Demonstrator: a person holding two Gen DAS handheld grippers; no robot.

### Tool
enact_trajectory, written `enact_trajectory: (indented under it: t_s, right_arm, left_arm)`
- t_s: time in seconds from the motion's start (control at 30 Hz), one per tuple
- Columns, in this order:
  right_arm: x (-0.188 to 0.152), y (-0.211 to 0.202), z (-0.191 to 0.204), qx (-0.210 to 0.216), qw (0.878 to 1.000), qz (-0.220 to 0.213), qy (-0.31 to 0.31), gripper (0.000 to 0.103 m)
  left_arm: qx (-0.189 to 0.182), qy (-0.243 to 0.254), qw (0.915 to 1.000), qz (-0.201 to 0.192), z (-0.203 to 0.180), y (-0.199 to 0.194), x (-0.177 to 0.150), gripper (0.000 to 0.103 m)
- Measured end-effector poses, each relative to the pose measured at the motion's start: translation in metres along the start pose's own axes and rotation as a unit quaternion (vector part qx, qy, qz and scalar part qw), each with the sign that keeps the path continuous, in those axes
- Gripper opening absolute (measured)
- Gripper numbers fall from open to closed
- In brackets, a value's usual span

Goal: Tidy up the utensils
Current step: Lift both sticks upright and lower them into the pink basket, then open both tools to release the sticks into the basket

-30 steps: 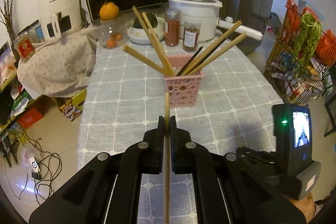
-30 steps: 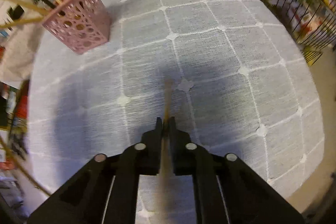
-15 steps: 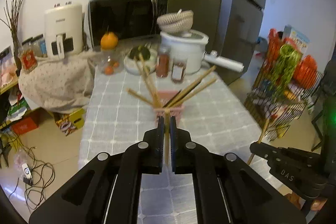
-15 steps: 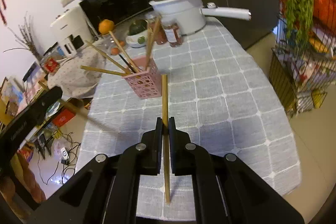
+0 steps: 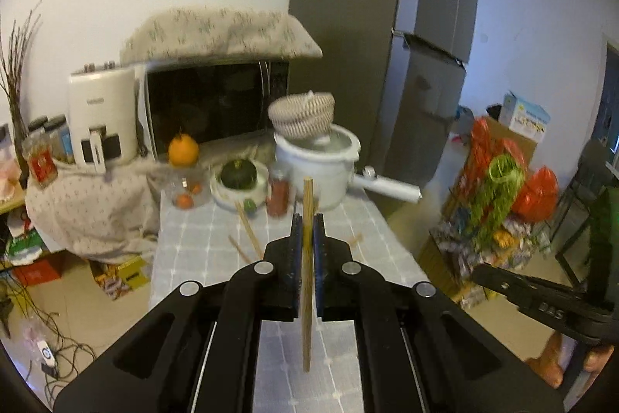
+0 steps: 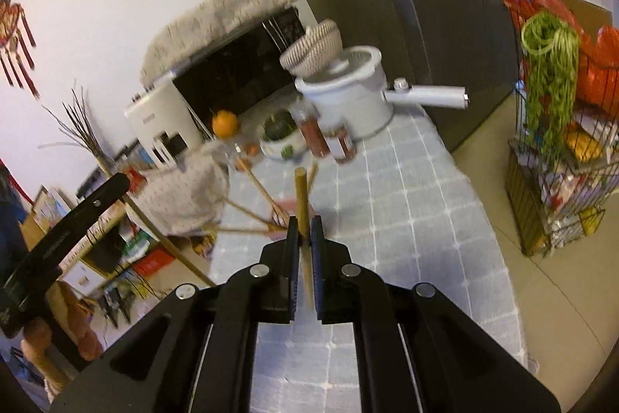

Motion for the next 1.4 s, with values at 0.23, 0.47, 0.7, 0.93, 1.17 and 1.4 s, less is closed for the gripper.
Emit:
enact_trajectory:
  t_s: [0.23,0.47,0.7,0.93,1.17,1.4]
  right_arm:
    - [0.036,-0.001,0.015,0.022,0.999,-0.024,-0.001,0.006]
    - [0.057,0.013,0.029,0.039,0.998,-0.038,-0.004,0.006]
    - [0.065,0.032,0.043,0.052,0.997,-0.049,-0.002,0.006]
    - [0.079,0.05,0.064,0.039,0.996,-0.081,-0.023,0.006]
    - [0.084,0.079,0.087,0.02,0.994,-0.096,-0.056,0.006]
    - [0.064,0.136,0.085,0.001,0.992,-0.099,-0.074,0.006]
  left_arm:
    - [0.036,0.009,0.9987,-0.034,0.011,0.032,0.034,0.004]
    - [0.06,0.0,0.9978,-0.028,0.031,0.084,0.031,0.004]
    - [0.059,-0.031,0.9973,0.03,0.05,0.131,-0.028,0.013]
    - [0.083,-0.071,0.994,-0.011,0.08,0.086,-0.039,0.03]
    - [0.101,-0.111,0.9881,-0.035,0.112,0.05,-0.035,0.041]
    - [0.116,-0.123,0.9852,-0.026,0.135,0.054,-0.046,0.041]
Point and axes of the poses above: each gripper's, at about its wrist camera, not at the fingertips, and y roughly the way its jaws point, z to its left, x to its top, the point moved 10 cm from there along y, roughly the way its jaws point, and after that the axes turned 10 degrees about -z, right-handed, at the moved point
